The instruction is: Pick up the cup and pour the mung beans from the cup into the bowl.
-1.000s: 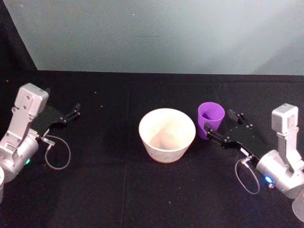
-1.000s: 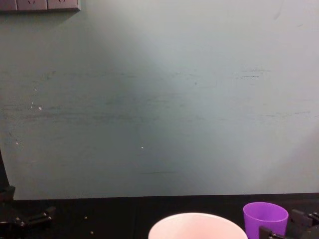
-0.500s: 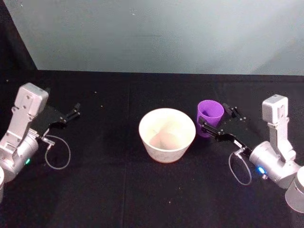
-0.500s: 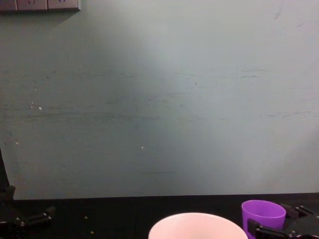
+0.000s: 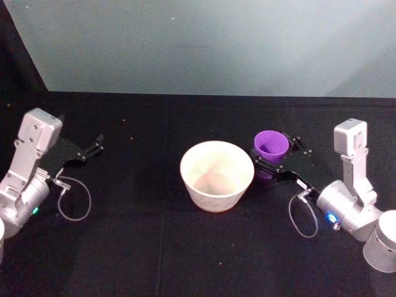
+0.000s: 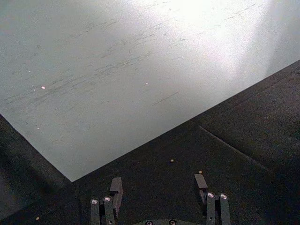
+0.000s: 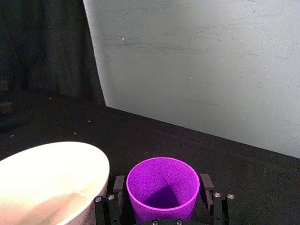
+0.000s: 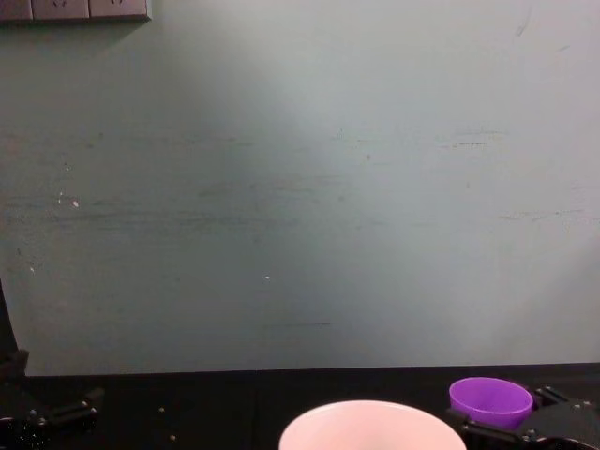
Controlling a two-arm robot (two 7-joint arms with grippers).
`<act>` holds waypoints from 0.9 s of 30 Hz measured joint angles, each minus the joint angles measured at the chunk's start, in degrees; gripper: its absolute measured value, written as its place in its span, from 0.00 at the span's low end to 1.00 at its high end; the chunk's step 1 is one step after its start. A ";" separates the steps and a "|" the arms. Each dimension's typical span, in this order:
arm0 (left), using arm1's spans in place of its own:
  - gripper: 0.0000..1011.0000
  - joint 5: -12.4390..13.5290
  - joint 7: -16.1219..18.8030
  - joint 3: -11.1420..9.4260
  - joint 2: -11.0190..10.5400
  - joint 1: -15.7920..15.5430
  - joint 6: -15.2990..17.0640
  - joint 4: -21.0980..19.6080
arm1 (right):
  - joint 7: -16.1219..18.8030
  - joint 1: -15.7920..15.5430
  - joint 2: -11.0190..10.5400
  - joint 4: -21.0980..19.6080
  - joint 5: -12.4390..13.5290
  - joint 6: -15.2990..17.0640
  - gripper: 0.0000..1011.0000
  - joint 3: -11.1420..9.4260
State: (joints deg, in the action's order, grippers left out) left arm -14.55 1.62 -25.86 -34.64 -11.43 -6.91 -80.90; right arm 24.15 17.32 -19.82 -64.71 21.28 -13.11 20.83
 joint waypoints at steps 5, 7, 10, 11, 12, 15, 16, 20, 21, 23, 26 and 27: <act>0.99 0.00 0.00 0.00 0.00 0.00 0.00 0.00 | 0.07 0.45 0.81 0.95 -0.90 0.25 0.99 -0.27; 0.99 0.00 0.00 0.00 0.00 0.00 0.00 0.00 | 0.05 0.51 1.03 1.04 -1.21 0.37 0.99 -0.46; 0.99 0.00 0.00 0.00 0.00 0.00 0.00 0.00 | 0.03 0.51 1.25 1.07 -1.55 0.44 0.99 -0.65; 0.99 0.00 0.00 0.00 0.00 0.00 0.00 0.00 | -0.02 0.51 1.37 1.07 -1.79 0.49 0.99 -0.78; 0.99 0.00 0.00 0.00 0.00 0.00 0.00 0.00 | -0.04 0.51 1.43 1.06 -1.89 0.53 0.99 -0.86; 0.99 0.00 0.00 0.00 0.00 0.00 0.00 0.00 | -0.07 0.43 1.66 0.98 -2.30 0.61 0.99 -1.19; 0.99 0.00 0.00 0.00 0.00 0.00 0.00 0.00 | -0.07 0.40 1.71 0.96 -2.38 0.62 0.99 -1.27; 0.99 0.00 0.00 0.00 0.00 0.00 0.00 0.00 | -0.08 0.33 1.84 0.87 -2.62 0.69 0.99 -1.46; 0.99 0.00 0.00 0.00 0.00 0.00 0.00 0.00 | -0.09 0.32 1.83 0.86 -2.62 0.68 0.99 -1.45; 0.99 0.00 0.00 0.00 0.00 0.00 0.00 0.00 | -0.09 0.31 1.82 0.86 -2.61 0.69 0.99 -1.42; 0.99 0.00 0.00 0.00 0.00 0.00 0.00 0.00 | -0.10 0.29 1.79 0.84 -2.59 0.68 0.99 -1.38; 0.99 0.00 0.00 0.00 0.00 0.00 0.00 0.00 | -0.11 0.29 1.78 0.82 -2.57 0.68 0.99 -1.36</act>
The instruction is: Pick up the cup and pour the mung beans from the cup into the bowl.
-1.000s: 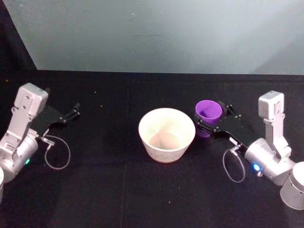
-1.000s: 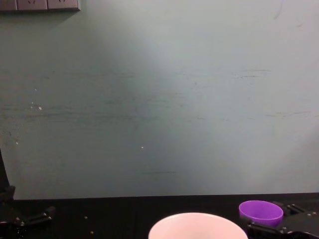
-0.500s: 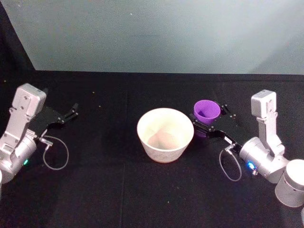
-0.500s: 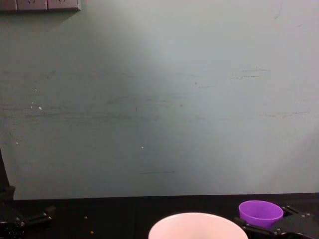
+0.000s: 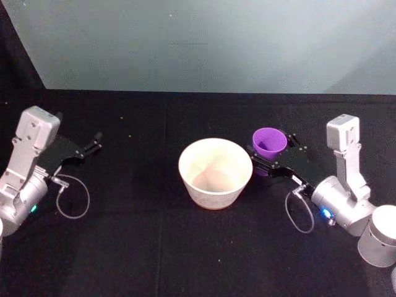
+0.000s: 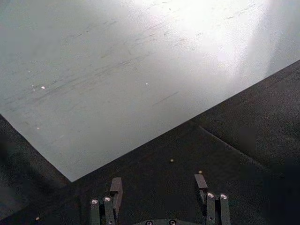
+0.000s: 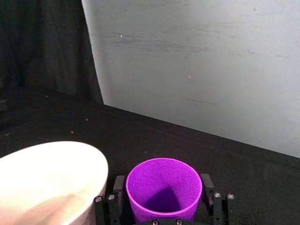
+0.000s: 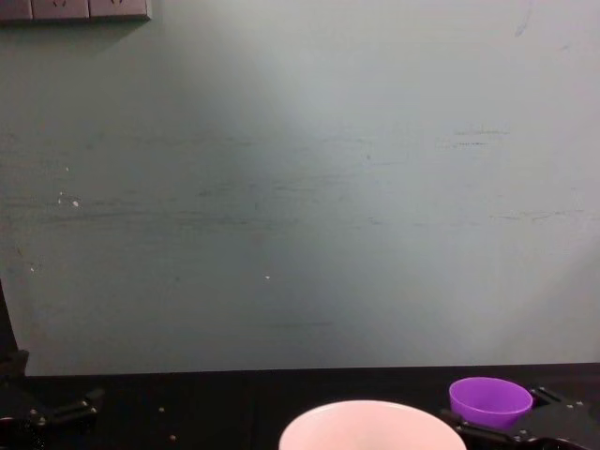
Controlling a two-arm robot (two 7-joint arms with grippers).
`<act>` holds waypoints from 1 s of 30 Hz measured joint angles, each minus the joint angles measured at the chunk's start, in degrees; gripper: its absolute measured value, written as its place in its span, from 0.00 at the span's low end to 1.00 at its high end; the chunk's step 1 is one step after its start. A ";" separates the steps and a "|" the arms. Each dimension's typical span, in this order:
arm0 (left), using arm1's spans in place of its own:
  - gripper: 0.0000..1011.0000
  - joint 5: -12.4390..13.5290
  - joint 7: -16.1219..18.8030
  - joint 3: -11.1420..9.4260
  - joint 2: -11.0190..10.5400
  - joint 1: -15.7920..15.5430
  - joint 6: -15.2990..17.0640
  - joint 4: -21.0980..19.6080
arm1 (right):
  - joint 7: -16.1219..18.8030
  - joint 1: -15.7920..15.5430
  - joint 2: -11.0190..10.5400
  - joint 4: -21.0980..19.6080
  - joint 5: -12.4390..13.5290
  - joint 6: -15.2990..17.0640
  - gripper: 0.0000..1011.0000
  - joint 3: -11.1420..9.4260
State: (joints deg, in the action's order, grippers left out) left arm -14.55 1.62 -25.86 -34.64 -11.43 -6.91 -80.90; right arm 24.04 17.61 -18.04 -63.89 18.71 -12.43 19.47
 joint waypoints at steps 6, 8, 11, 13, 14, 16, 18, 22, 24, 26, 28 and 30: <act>0.99 0.00 0.00 0.00 0.00 0.00 0.00 0.00 | -0.03 0.00 -0.03 -0.04 0.09 -0.02 0.94 0.05; 0.99 0.00 0.00 0.00 0.00 0.00 0.00 0.00 | -0.04 0.00 -0.03 -0.04 0.10 -0.02 0.92 0.06; 0.99 0.00 0.00 0.00 0.00 0.00 0.00 0.00 | -0.04 0.00 -0.04 -0.04 0.12 -0.03 0.84 0.08; 0.99 0.00 0.00 0.00 0.00 0.00 0.00 0.00 | -0.05 0.00 -0.05 -0.04 0.13 -0.03 0.79 0.09; 0.99 0.00 0.00 0.00 0.00 0.00 0.00 0.00 | -0.05 0.00 -0.06 -0.04 0.13 -0.04 0.78 0.10; 0.99 0.00 0.00 0.00 0.00 0.00 0.00 0.00 | -0.06 0.00 -0.07 -0.04 0.15 -0.05 0.77 0.11; 0.99 0.01 0.00 0.00 0.00 0.00 0.00 0.00 | -0.07 0.00 -0.07 -0.04 0.15 -0.06 0.76 0.12; 0.99 0.00 0.00 0.00 0.00 0.00 0.00 0.00 | -0.08 0.00 -0.09 -0.04 0.18 -0.08 0.74 0.12; 0.99 0.00 0.00 0.00 0.00 0.00 0.00 0.00 | -0.08 0.00 -0.09 -0.04 0.18 -0.09 0.73 0.12; 0.99 0.00 0.00 0.00 0.00 0.00 0.00 0.00 | -0.11 -0.24 -0.20 -0.58 0.08 0.08 0.73 -0.05; 0.99 0.00 0.00 0.00 0.00 0.00 0.00 0.00 | -0.14 -0.56 -0.43 -1.72 -0.09 0.71 0.72 -0.42; 0.99 0.00 0.00 0.00 0.00 0.00 0.00 0.00 | -0.17 -1.08 -0.91 -4.02 -0.02 2.36 0.72 -1.15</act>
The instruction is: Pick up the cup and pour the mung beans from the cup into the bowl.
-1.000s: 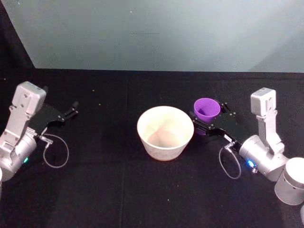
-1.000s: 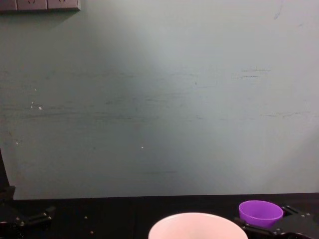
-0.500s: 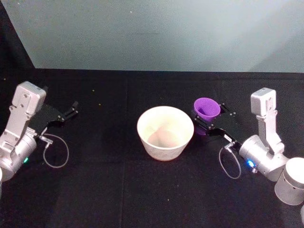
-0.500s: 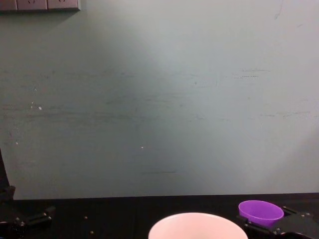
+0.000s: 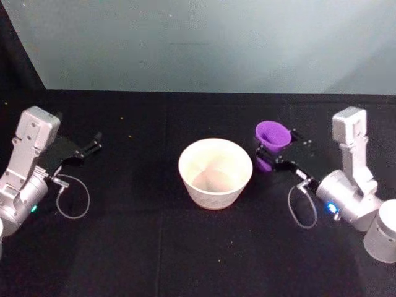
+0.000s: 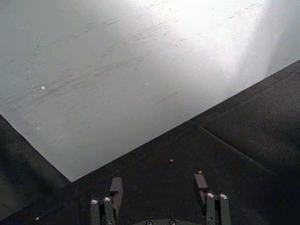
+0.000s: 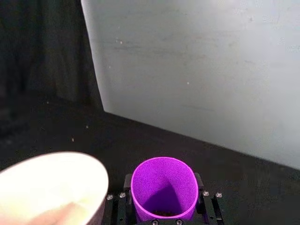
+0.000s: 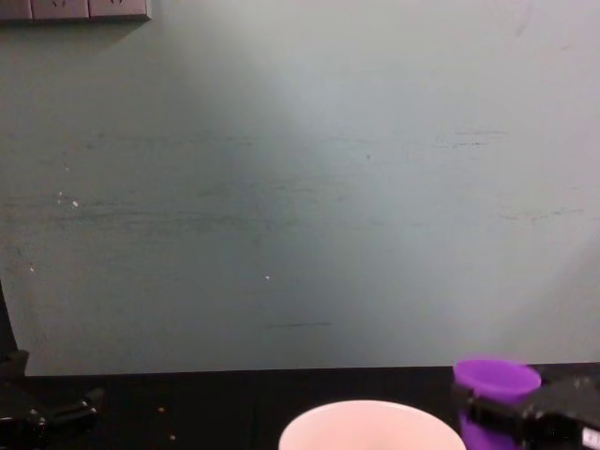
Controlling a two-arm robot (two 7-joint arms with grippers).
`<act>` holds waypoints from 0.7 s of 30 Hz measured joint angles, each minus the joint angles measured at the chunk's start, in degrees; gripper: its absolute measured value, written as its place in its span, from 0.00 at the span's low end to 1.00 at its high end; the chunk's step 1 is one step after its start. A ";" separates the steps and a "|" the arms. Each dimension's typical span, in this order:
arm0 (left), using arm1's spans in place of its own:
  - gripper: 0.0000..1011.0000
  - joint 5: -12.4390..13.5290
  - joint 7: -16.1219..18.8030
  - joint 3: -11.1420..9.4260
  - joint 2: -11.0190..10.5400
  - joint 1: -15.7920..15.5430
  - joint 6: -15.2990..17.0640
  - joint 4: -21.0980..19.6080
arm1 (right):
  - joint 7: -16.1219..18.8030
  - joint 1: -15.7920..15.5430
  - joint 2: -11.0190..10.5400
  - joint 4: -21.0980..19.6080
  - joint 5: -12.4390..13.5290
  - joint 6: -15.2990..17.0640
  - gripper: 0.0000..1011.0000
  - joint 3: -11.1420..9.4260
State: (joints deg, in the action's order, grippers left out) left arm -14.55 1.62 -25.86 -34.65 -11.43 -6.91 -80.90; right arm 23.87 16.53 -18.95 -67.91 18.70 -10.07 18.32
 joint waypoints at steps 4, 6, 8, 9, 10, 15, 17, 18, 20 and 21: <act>0.99 0.00 0.00 0.00 0.00 0.00 0.00 0.00 | 0.03 -0.78 -1.05 -4.65 0.82 3.32 0.72 -1.37; 0.99 0.00 0.00 0.00 0.00 0.00 0.00 0.00 | 0.01 -1.22 -1.81 -7.66 1.48 5.51 0.72 -2.18; 0.99 0.00 0.00 0.00 0.00 0.00 0.00 0.00 | -0.47 -1.82 -2.67 -11.11 2.04 8.07 0.72 -2.97; 0.99 0.00 0.00 0.00 0.00 0.00 0.00 0.00 | -0.71 -2.02 -2.97 -12.42 2.23 8.98 0.72 -3.25; 0.99 0.00 0.00 0.00 0.00 0.00 0.00 0.00 | -0.91 -2.20 -3.28 -13.59 2.43 9.84 0.72 -3.48; 0.99 0.00 0.00 0.00 0.00 0.00 0.00 0.00 | -2.45 -3.23 -5.68 -21.92 3.33 16.12 0.72 -4.64; 0.99 0.00 0.00 0.00 0.00 0.00 0.00 0.00 | -2.91 -3.37 -6.39 -24.17 3.36 17.56 0.72 -4.86; 0.99 0.00 0.00 0.00 0.00 0.00 0.00 0.00 | -3.37 -3.49 -7.02 -26.25 3.43 18.98 0.72 -5.12; 0.99 0.00 0.00 0.00 0.00 0.00 0.00 0.00 | -3.74 -3.58 -7.61 -28.18 3.60 20.13 0.72 -5.41; 0.99 0.00 0.00 0.00 0.00 0.00 0.00 0.00 | -4.04 -3.62 -8.06 -29.85 3.92 21.24 0.72 -5.79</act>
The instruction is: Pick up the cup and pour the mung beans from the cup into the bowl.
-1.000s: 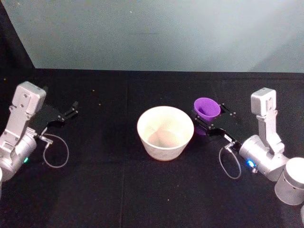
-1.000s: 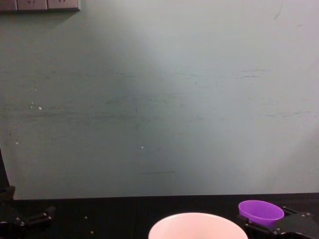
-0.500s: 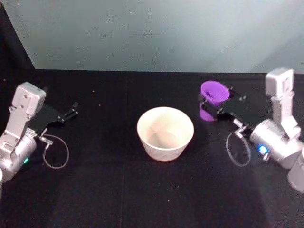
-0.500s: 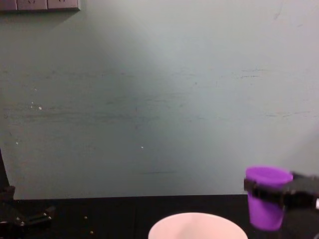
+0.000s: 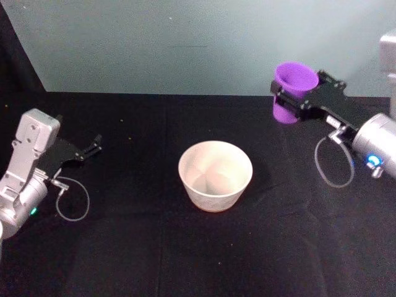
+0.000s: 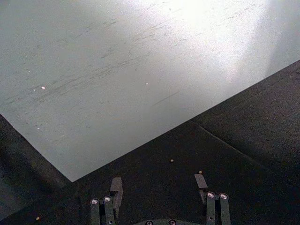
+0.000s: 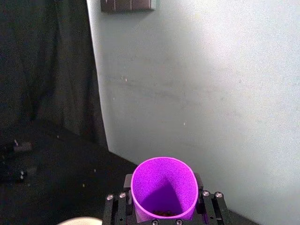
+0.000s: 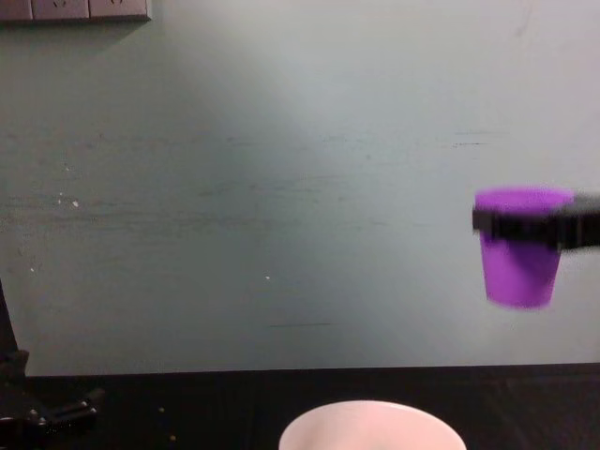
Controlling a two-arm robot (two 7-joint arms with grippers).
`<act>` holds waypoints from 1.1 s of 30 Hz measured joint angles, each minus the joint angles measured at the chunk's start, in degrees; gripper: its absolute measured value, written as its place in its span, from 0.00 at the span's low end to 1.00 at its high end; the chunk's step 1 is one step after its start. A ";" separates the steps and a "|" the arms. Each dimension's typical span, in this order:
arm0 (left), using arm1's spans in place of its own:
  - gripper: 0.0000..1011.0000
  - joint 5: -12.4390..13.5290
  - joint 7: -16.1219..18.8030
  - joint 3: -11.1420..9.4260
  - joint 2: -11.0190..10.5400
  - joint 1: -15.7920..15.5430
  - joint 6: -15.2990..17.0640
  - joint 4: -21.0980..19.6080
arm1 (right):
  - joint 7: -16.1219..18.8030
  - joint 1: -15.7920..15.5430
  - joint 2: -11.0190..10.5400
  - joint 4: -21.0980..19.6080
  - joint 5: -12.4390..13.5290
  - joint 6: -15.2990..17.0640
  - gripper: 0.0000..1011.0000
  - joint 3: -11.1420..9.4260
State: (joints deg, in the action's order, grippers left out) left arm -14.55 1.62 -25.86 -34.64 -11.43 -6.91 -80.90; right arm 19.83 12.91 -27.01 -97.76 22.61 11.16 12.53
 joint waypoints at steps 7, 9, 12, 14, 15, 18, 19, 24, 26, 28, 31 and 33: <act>0.99 0.00 0.00 0.00 0.00 0.00 0.00 0.00 | -1.07 0.62 -1.58 -5.89 2.64 4.91 0.72 -1.74; 0.99 0.00 0.00 0.00 0.00 0.00 0.00 0.00 | -1.27 0.93 -2.00 -6.93 3.36 5.80 0.72 -1.96; 0.99 0.00 0.00 0.00 0.00 0.00 0.00 0.00 | -1.35 1.06 -2.18 -7.32 3.71 6.13 0.72 -2.07; 0.99 0.00 0.00 0.00 0.00 0.00 0.00 0.00 | -1.33 1.03 -2.15 -7.21 3.67 6.10 0.72 -2.05; 0.99 0.00 0.00 0.00 0.00 0.00 0.00 0.00 | -1.32 1.02 -2.13 -7.16 3.65 6.09 0.72 -2.03; 0.99 0.00 0.00 0.00 0.00 0.00 0.00 0.00 | -1.30 0.99 -2.06 -7.00 3.57 6.00 0.72 -1.99; 0.99 0.00 0.00 0.00 0.00 0.00 0.00 0.00 | -1.30 0.99 -2.05 -6.98 3.55 5.96 0.72 -1.98; 0.99 0.00 0.00 0.00 0.00 0.00 0.00 0.00 | -1.29 0.96 -1.98 -6.81 3.43 5.77 0.72 -1.94; 0.99 0.00 0.00 0.00 0.00 0.00 0.00 0.00 | -1.28 0.95 -1.96 -6.77 3.37 5.73 0.72 -1.93; 0.99 0.00 0.00 0.00 0.00 0.00 0.00 0.00 | -1.29 0.94 -1.95 -6.71 3.28 5.69 0.72 -1.92; 0.99 0.00 0.00 0.00 0.00 0.00 0.00 0.00 | -1.28 0.92 -1.93 -6.65 3.23 5.65 0.72 -1.90; 0.99 0.00 0.00 0.00 0.00 0.00 0.00 0.00 | -1.27 0.91 -1.91 -6.61 3.21 5.61 0.72 -1.88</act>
State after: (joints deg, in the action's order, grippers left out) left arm -14.55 1.62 -25.86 -34.64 -11.43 -6.91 -80.90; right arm 18.57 13.83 -28.92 -104.37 25.82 16.78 10.65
